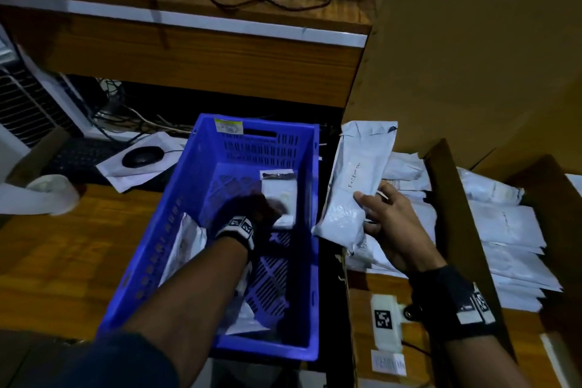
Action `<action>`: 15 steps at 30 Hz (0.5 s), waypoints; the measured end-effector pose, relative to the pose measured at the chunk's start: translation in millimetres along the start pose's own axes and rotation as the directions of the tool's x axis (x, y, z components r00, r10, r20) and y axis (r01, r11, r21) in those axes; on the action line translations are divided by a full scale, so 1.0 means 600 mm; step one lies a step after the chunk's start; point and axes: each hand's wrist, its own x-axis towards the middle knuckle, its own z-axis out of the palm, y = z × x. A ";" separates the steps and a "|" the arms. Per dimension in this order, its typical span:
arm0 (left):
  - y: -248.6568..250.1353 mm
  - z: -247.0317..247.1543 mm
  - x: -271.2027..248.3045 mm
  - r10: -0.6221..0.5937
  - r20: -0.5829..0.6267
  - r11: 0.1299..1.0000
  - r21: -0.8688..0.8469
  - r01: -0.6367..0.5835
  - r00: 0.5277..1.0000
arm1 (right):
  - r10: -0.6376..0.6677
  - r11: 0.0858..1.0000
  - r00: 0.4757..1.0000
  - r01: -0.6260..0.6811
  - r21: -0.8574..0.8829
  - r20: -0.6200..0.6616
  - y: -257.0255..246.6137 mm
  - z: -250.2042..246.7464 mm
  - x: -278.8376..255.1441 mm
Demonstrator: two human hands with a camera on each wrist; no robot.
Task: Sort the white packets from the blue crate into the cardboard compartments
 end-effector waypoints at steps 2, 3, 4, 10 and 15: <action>0.000 0.011 0.001 0.060 -0.060 0.998 -0.021 -0.061 0.996 | 0.009 1.000 1.000 -0.009 0.005 -0.016 0.005 0.001 0.004; -0.011 0.020 0.016 0.068 -0.063 0.995 -0.063 -0.072 0.996 | 0.014 1.000 1.000 -0.013 0.006 -0.025 0.005 0.000 0.006; -0.029 0.031 0.039 0.046 -0.053 0.993 -0.109 -0.052 0.998 | 0.015 1.000 0.999 -0.015 0.007 -0.034 0.005 -0.001 0.006; -0.063 -0.003 0.072 0.061 0.071 0.788 -0.616 -0.004 0.996 | 0.014 1.000 0.997 -0.012 0.026 -0.074 -0.010 0.002 0.000; -0.023 -0.119 -0.039 0.077 -0.090 0.550 -0.827 -0.118 0.993 | -0.024 0.999 0.994 0.028 0.037 -0.111 -0.032 0.029 -0.025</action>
